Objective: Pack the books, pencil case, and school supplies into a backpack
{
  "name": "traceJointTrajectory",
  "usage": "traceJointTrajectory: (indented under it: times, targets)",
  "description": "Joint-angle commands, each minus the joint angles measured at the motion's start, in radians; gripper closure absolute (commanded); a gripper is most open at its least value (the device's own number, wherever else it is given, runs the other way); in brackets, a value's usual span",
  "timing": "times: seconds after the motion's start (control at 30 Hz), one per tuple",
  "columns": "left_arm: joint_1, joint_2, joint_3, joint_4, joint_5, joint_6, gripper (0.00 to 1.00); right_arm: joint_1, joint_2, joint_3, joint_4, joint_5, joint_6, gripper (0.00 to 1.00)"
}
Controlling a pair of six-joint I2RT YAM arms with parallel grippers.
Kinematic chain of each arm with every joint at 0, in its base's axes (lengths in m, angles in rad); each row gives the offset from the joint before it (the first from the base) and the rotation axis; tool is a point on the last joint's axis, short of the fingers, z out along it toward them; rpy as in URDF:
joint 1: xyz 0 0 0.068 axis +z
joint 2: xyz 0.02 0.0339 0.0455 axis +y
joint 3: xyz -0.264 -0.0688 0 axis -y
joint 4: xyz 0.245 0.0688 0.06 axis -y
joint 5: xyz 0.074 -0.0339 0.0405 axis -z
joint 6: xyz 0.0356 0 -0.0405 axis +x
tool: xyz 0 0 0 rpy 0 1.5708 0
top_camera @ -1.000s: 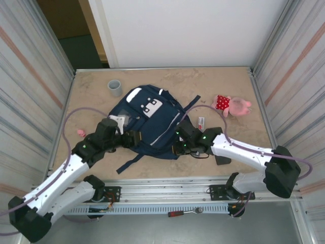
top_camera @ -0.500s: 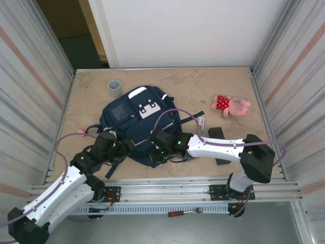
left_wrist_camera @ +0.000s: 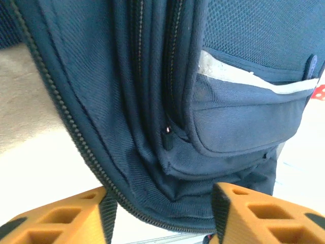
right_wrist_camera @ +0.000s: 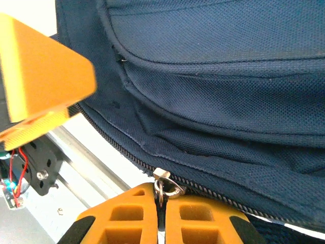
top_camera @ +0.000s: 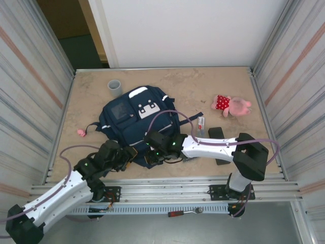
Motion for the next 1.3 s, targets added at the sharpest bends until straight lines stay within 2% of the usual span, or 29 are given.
traceJointTrajectory:
  times: [0.0,0.03,0.1,0.17,0.23,0.4,0.63,0.87,1.0,1.27]
  targets:
    - [-0.007,0.033,-0.039,0.082,-0.046,-0.099,0.57,0.019,0.014,0.041,0.037,-0.045,0.0,1.0]
    - [-0.006,0.04,-0.034,0.075,-0.049,-0.1,0.64,0.019,0.013,0.042,0.029,-0.048,-0.005,1.0]
    - [-0.006,0.043,-0.001,-0.008,-0.084,-0.096,0.86,0.015,0.004,0.045,-0.018,-0.031,-0.018,1.0]
    - [-0.004,0.034,0.039,-0.115,-0.133,-0.074,1.0,0.001,-0.011,0.036,-0.067,-0.026,-0.026,1.0]
    - [0.01,0.021,0.06,-0.191,-0.159,-0.043,1.0,-0.021,-0.03,0.025,-0.131,-0.017,-0.03,1.0]
    - [0.12,-0.012,0.065,-0.259,-0.098,0.068,1.0,-0.092,-0.087,-0.014,-0.279,0.024,-0.055,1.0]
    - [0.263,0.016,0.147,-0.338,-0.077,0.266,1.0,-0.148,-0.101,-0.016,-0.331,0.044,-0.081,1.0]
    - [0.392,0.122,0.227,-0.348,-0.059,0.426,1.0,-0.026,-0.043,0.03,-0.183,-0.039,-0.016,1.0]
    - [0.434,0.174,0.271,-0.358,-0.068,0.501,1.0,0.033,0.011,0.077,-0.157,-0.053,0.013,1.0]
    - [0.503,0.204,0.309,-0.357,-0.075,0.575,0.96,0.051,0.07,0.133,-0.112,-0.068,0.034,1.0]
